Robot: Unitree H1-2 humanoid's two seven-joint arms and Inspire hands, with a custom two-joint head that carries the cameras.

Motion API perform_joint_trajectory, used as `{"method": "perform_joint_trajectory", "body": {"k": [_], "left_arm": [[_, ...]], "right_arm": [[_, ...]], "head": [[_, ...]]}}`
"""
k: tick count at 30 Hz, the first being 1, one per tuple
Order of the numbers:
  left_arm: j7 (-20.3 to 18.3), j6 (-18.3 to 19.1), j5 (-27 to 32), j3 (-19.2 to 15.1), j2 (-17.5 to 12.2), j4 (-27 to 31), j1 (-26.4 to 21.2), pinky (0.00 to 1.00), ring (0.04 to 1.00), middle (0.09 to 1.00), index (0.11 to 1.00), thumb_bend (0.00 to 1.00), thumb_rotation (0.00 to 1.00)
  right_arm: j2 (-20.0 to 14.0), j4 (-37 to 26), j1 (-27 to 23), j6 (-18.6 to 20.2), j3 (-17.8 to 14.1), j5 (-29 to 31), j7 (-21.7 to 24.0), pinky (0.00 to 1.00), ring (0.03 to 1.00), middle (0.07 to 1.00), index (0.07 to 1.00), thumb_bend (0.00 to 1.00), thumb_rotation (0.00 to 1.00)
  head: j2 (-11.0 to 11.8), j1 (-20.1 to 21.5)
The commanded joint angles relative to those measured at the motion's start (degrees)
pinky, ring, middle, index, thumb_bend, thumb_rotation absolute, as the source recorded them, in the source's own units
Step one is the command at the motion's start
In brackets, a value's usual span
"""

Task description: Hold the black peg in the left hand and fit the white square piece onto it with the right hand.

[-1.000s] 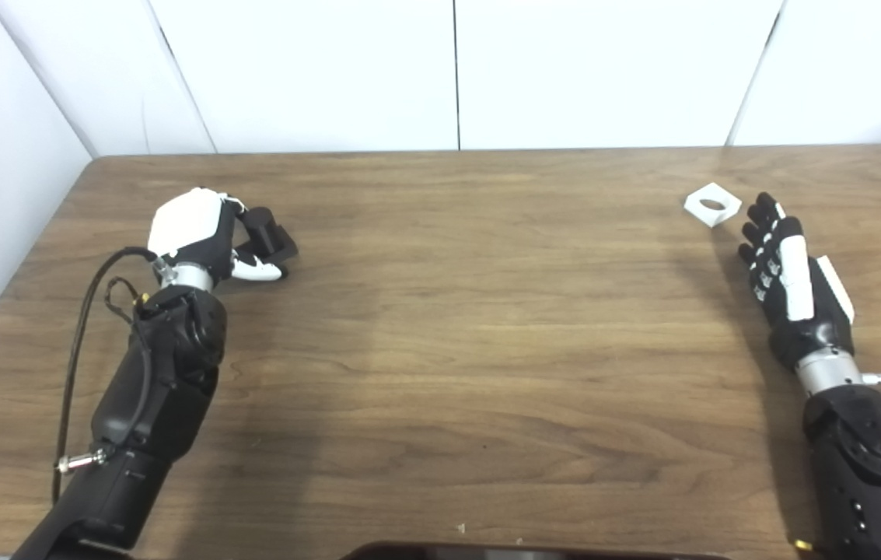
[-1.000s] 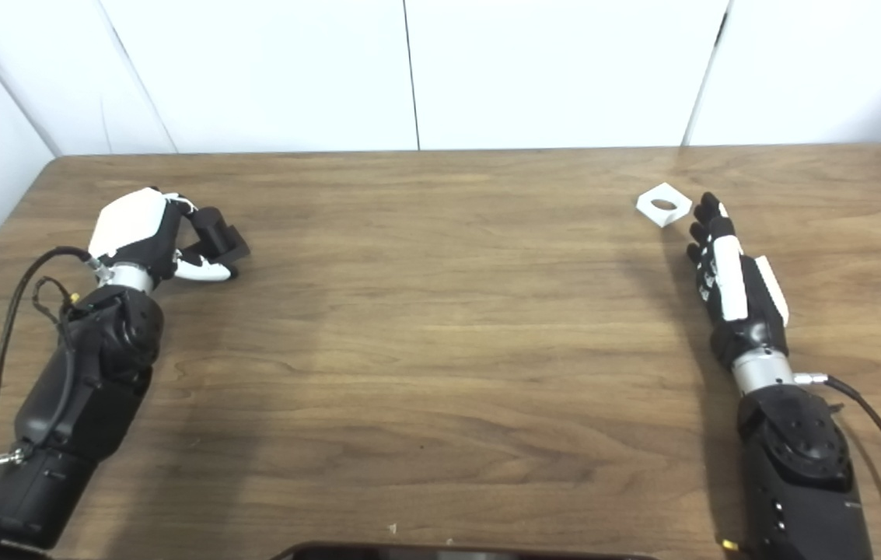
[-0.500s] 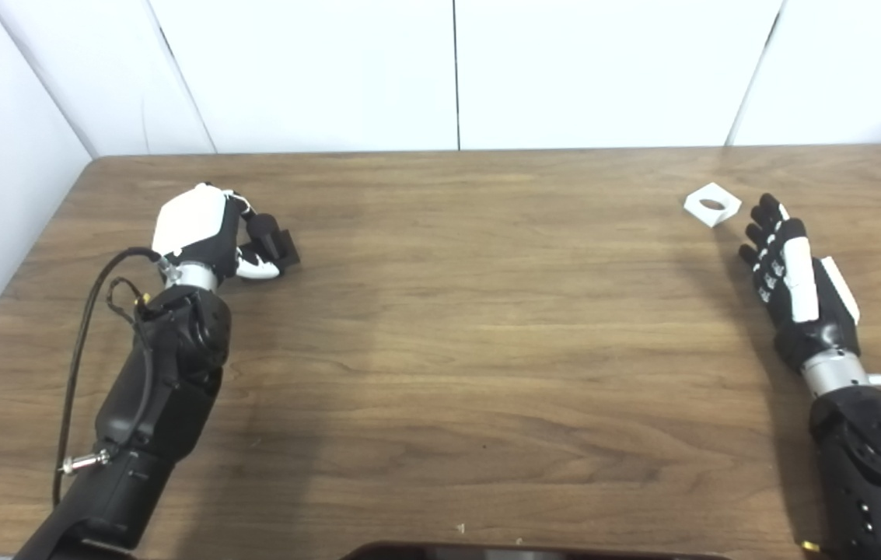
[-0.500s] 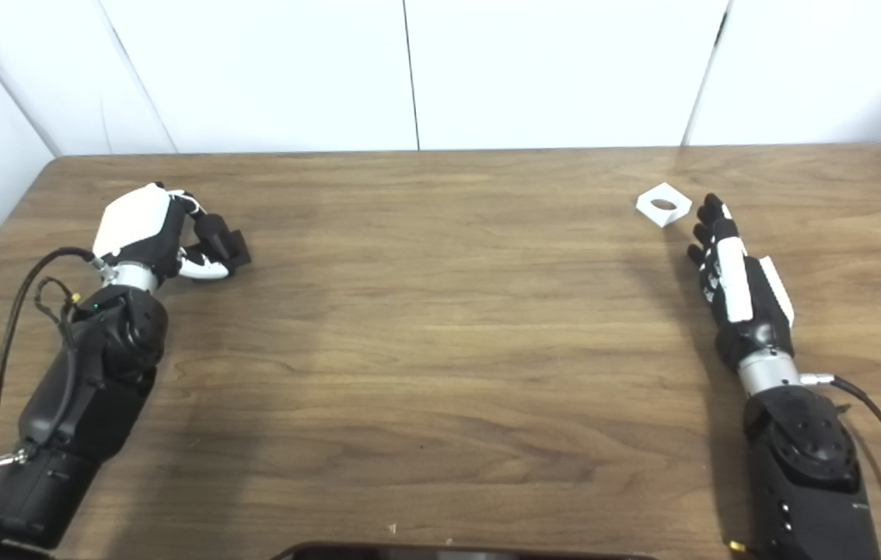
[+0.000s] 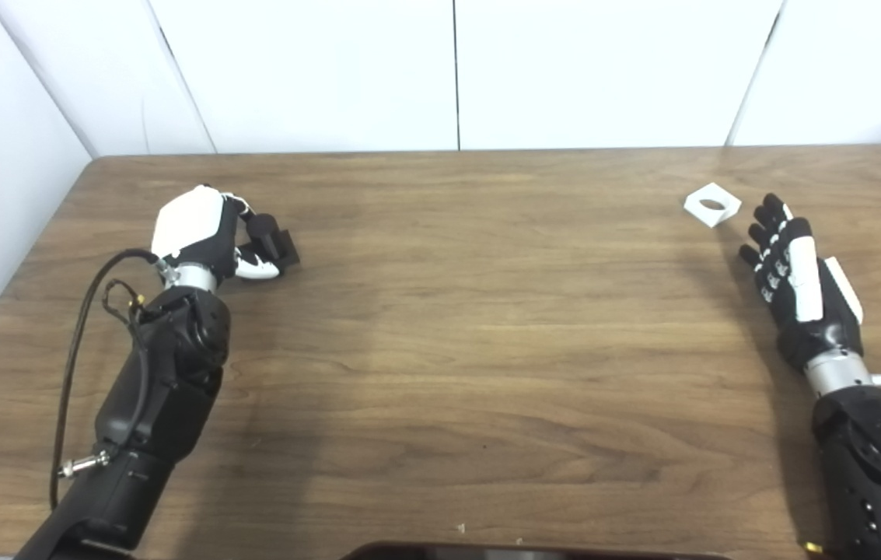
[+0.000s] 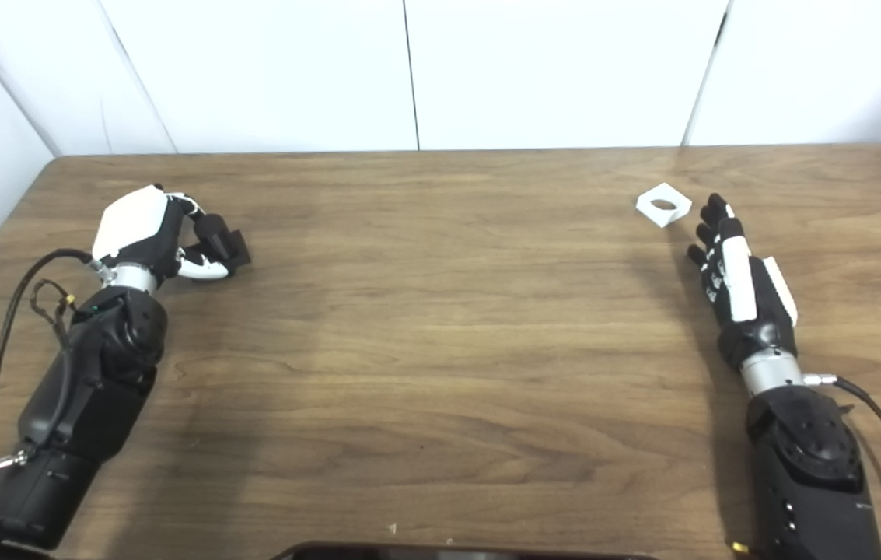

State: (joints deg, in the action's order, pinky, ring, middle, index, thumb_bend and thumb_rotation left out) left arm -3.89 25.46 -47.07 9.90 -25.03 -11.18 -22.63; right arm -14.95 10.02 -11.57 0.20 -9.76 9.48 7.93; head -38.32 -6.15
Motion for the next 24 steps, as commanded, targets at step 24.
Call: {"method": "perform_joint_trajectory", "body": {"k": [24], "left_arm": [[-4.12, 1.38, -1.78, -0.33, 3.27, 12.71, 4.73, 1.0, 1.0, 0.866, 0.487, 0.52, 0.06]], "right_arm": [[0.24, 0.98, 0.24, -0.79, 0.88, -1.72, -0.37, 1.0, 1.0, 1.0, 1.0, 0.62, 1.0]], "head": [[-0.34, 0.14]]}}
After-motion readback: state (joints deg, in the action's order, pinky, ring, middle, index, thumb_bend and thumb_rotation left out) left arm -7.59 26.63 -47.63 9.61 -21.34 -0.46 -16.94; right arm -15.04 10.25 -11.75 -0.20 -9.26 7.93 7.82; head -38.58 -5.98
